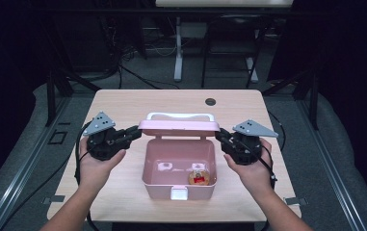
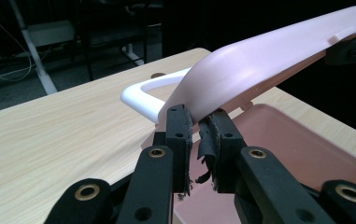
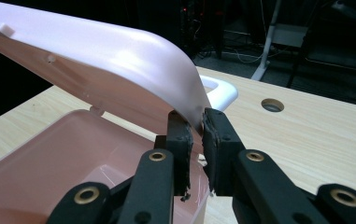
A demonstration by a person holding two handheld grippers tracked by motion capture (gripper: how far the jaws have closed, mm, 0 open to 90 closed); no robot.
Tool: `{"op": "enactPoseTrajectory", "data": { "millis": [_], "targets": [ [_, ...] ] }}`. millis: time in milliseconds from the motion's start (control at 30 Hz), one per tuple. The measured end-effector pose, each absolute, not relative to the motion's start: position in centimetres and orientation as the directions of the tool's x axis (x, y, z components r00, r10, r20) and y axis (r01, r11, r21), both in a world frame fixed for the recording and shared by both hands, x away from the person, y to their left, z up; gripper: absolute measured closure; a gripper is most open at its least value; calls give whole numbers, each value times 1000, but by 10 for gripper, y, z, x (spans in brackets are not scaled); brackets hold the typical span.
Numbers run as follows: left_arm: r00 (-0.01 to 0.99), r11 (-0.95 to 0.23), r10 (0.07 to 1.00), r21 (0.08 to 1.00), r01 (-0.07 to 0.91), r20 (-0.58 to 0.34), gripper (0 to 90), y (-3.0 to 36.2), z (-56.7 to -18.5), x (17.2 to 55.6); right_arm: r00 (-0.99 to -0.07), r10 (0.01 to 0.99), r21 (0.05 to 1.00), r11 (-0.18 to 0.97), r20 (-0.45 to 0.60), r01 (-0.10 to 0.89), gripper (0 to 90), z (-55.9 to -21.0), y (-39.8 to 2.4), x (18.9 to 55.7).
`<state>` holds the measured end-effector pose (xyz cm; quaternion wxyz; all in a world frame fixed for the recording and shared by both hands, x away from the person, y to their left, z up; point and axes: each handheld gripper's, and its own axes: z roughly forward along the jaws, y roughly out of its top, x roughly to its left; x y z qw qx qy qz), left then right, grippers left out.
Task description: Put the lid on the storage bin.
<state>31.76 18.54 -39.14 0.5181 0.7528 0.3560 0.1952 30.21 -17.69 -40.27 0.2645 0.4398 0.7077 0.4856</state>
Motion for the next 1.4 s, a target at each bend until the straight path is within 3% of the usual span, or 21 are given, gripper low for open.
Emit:
{"op": "enactPoseTrajectory", "data": {
  "millis": [1400],
  "targets": [
    [724,-216,682,915,341,-109,891,191,-400,290,-497,862,909,128,95,396,798,-425,-184,284]
  ]
}}
